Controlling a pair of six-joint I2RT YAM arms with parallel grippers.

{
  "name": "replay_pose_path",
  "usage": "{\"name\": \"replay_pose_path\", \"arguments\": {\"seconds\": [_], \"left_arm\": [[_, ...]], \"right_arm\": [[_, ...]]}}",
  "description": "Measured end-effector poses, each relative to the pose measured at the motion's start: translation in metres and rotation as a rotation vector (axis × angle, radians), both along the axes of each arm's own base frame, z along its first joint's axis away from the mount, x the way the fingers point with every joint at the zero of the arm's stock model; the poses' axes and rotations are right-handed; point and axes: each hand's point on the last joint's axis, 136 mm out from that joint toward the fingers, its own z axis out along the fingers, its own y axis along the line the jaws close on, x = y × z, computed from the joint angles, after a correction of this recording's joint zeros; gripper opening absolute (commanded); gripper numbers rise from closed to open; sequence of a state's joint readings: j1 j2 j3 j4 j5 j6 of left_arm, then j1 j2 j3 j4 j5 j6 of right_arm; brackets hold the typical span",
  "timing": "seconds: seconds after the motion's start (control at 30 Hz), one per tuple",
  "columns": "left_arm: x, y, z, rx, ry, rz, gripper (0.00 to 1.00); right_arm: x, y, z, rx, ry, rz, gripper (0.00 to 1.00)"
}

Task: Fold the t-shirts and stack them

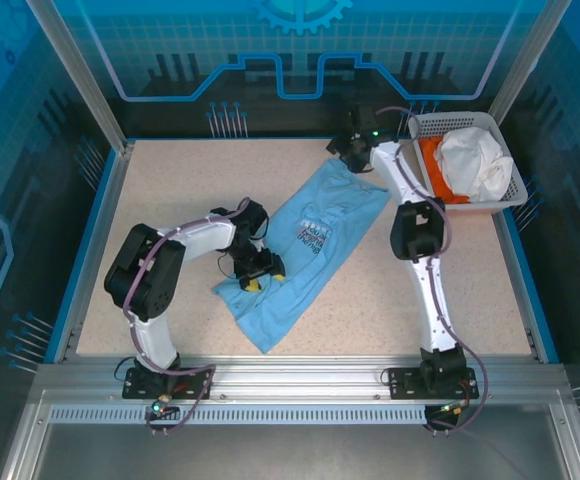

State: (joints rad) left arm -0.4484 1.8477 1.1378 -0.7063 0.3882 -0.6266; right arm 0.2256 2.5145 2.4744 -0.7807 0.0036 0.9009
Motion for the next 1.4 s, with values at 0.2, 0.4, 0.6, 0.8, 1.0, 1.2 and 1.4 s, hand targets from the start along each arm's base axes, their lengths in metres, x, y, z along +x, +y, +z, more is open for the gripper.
{"name": "replay_pose_path", "arguments": {"seconds": [0.2, 0.4, 0.6, 0.8, 1.0, 1.2, 1.4], "left_arm": [[-0.006, -0.001, 0.0, 0.004, 0.011, -0.024, 0.66], [-0.017, 0.005, 0.0, 0.016, 0.033, -0.053, 0.71], [-0.033, 0.017, 0.014, 0.04, 0.03, -0.089, 0.9], [-0.029, 0.041, 0.044, 0.128, -0.085, -0.078, 0.98], [-0.015, 0.086, 0.079, 0.25, -0.23, 0.041, 0.98], [-0.026, 0.103, 0.07, 0.303, -0.206, 0.093, 0.92], [-0.04, 0.103, 0.046, 0.273, -0.11, 0.1, 0.92]], "right_arm": [[-0.053, -0.019, 0.058, -0.045, 0.009, -0.003, 0.65], [-0.092, -0.011, -0.028, -0.1, 0.252, 0.031, 0.65], [-0.118, 0.011, -0.093, -0.14, 0.415, 0.078, 0.65], [-0.117, 0.016, -0.101, -0.162, 0.436, 0.071, 0.65], [-0.091, 0.032, -0.101, -0.174, 0.384, 0.102, 0.64], [-0.041, 0.084, -0.095, -0.092, 0.187, 0.221, 0.67], [-0.009, 0.114, -0.087, 0.047, 0.047, 0.27, 0.71]]}}
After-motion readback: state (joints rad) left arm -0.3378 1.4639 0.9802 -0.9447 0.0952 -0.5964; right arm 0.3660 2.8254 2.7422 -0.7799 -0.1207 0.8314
